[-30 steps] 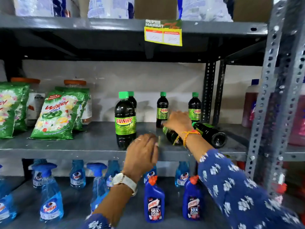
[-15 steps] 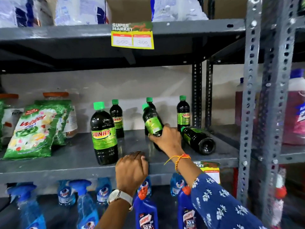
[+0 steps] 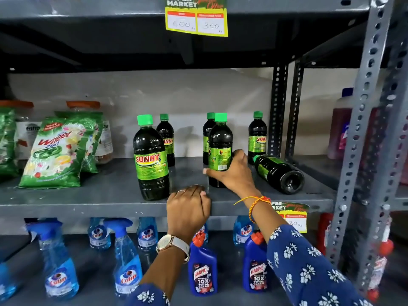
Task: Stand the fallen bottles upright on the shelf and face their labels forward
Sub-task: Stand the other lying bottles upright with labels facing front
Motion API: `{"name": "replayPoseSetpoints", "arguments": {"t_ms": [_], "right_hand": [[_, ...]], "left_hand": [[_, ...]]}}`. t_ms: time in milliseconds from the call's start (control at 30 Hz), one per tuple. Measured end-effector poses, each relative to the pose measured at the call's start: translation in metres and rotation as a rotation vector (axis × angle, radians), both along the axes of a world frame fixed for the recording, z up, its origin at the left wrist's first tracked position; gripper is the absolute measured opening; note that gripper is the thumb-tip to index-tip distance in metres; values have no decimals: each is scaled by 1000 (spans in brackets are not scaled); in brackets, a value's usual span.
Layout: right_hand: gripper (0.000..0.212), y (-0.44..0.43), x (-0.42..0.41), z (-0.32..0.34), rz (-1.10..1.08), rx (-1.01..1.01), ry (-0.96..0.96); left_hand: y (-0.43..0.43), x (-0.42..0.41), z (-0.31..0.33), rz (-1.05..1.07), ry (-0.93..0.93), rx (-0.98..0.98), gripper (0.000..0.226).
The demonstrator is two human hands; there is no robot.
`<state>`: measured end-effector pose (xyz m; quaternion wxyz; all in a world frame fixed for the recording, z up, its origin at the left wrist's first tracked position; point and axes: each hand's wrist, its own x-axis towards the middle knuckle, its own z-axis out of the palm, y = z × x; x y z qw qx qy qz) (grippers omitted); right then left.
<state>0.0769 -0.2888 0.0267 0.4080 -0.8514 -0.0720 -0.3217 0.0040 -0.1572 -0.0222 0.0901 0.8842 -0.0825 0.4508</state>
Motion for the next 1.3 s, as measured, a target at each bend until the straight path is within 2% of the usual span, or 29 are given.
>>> {"name": "replayPoseSetpoints", "arguments": {"t_ms": [133,233,333,467,600,800,900,967,1300], "right_hand": [[60,-4,6,-1,205,195,101],[65,-5,7,0,349,324,143],[71,-5,8,-1,329,281,141],[58,-10,9,1,379,340,220],[70,-7,7,1,372,339,176],[51,-8,9,1,390,349,203],[55,-8,8,1,407,378,175],[58,-8,8,0,390,348,183],[42,-6,-14,4,289,186,130]], "left_hand": [[0,-1,0,2,6,4,36],[0,-2,-1,0,-3,9,37],[-1,-3,1,-3,-25,0,35],[-1,-2,0,4,-32,-3,33],[0,1,-2,-5,-31,3,35],[-1,2,-2,-5,-36,-2,37],[-1,1,-2,-6,-30,-4,38],[0,1,-2,-12,-26,-10,37],[1,1,-3,-9,6,-13,40]]}}
